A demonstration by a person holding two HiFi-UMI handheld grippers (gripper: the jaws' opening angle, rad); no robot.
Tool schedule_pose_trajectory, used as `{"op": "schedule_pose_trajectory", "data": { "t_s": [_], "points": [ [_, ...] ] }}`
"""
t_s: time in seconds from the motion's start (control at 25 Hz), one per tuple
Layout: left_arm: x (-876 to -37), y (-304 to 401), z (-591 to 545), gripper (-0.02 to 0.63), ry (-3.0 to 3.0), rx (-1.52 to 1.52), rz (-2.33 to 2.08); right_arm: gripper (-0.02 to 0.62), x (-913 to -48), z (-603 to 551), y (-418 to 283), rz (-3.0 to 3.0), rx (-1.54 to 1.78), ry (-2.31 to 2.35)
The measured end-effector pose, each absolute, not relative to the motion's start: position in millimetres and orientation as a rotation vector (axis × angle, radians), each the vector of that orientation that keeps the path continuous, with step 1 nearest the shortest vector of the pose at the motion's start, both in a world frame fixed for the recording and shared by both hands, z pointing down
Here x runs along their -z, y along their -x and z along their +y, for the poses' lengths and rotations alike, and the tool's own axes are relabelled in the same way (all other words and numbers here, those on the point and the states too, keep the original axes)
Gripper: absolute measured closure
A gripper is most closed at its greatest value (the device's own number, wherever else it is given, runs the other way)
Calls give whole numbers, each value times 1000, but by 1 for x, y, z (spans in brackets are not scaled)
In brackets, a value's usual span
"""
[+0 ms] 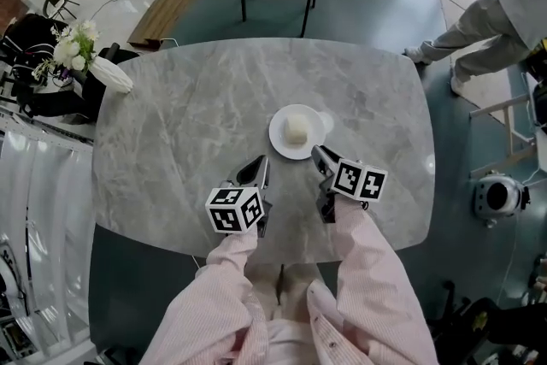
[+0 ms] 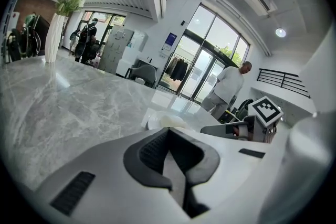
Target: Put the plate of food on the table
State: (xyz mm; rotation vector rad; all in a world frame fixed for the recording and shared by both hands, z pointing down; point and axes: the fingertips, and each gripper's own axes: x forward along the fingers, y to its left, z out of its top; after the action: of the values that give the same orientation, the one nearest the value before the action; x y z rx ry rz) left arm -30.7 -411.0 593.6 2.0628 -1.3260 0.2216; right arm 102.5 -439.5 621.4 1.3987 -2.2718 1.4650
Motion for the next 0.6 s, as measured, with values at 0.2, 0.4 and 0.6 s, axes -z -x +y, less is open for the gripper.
{"op": "schedule_pose_trajectory", "data": {
  "t_s": [0.2,0.4,0.6],
  "points": [
    [-565,30,-402,614,-2129,-193,-1321,589,-591,-432,-96,-2379,-1306,-1327],
    [-537,30,-393,614,-2198,-163,-1320,589,-560,-420,-92,-2462,-1220,-1284],
    [-508,32,-383,614,-2258,-135,-1334,590,-528,-407,-94,-2553,-1171,-1282]
  ]
}}
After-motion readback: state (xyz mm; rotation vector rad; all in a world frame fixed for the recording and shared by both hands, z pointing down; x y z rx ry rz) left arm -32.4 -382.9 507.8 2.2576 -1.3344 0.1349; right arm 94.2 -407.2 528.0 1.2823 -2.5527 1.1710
